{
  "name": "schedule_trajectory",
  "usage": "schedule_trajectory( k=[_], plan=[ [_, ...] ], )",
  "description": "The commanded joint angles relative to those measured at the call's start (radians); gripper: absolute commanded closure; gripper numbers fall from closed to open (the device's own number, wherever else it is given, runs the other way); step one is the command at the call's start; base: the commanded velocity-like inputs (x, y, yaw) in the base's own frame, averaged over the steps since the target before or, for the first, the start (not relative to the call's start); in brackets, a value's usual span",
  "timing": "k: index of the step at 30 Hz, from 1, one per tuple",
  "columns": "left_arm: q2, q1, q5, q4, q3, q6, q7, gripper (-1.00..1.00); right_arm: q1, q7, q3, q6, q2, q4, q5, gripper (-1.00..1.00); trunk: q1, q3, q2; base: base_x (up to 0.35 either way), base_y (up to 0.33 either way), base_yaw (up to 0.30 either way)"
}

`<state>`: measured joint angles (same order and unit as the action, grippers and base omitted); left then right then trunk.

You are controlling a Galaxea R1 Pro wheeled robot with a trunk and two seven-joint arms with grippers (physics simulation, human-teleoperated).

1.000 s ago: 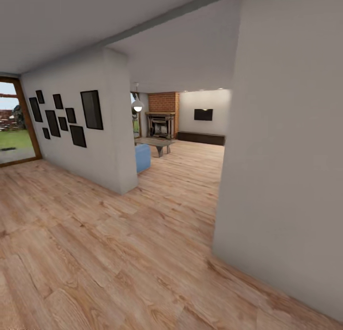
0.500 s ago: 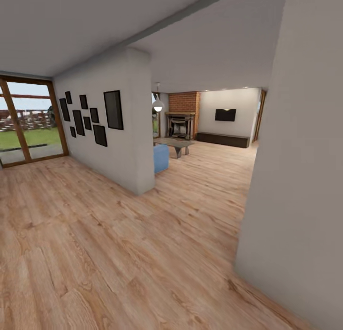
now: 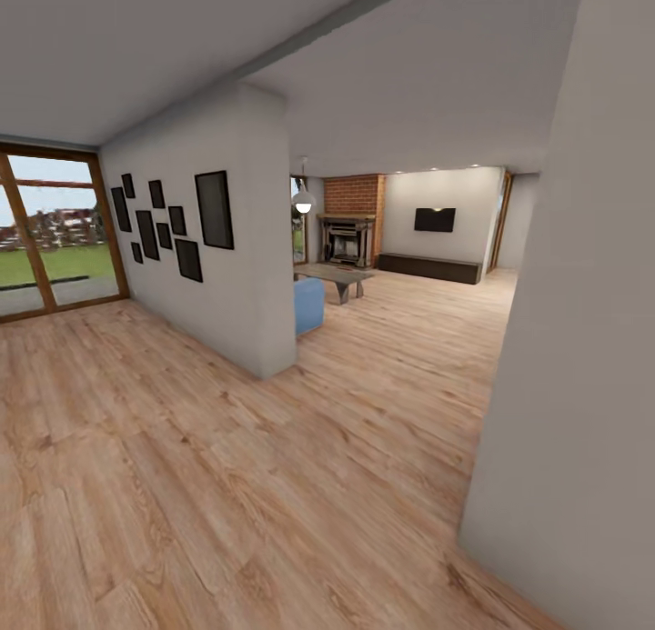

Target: Move the two storage containers from the living room to the garage. In the garage, place one container on the floor and stack the other container on top of it (either order is fine).

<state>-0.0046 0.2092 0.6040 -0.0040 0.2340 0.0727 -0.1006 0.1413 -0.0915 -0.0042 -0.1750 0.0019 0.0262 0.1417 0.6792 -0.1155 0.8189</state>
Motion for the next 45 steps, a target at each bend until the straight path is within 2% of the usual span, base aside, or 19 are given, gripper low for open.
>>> schedule_trajectory(
  k=[1, 7, 18, 39, 45],
  plan=[
    [-0.001, 0.001, 0.007, 0.000, 0.008, 0.002, -0.004, -1.00, 0.001, -0.006, -0.001, -0.003, 0.001, 0.003, 0.010, -1.00, 0.001, -0.002, 0.001, 0.325, 0.000, 0.000],
    [-0.001, 0.001, 0.006, 0.000, 0.008, 0.002, -0.004, -1.00, 0.001, -0.005, -0.002, 0.000, 0.006, 0.003, 0.008, -1.00, 0.001, -0.002, 0.001, 0.325, 0.000, 0.018],
    [-0.001, 0.001, 0.005, 0.000, 0.008, 0.002, -0.004, -1.00, 0.001, -0.002, -0.002, -0.003, 0.000, 0.003, 0.013, -1.00, 0.001, -0.002, 0.001, 0.325, 0.000, 0.188],
    [0.001, 0.001, 0.005, 0.000, 0.008, 0.002, -0.004, -1.00, 0.001, -0.008, -0.013, 0.000, 0.000, 0.003, -0.001, -1.00, 0.001, -0.002, 0.001, 0.325, 0.000, 0.002],
    [0.001, 0.001, 0.005, 0.000, 0.008, 0.002, -0.004, -1.00, 0.001, -0.003, 0.003, 0.002, 0.000, 0.002, 0.014, -1.00, 0.001, -0.002, 0.001, 0.325, 0.000, 0.000]
  ],
)
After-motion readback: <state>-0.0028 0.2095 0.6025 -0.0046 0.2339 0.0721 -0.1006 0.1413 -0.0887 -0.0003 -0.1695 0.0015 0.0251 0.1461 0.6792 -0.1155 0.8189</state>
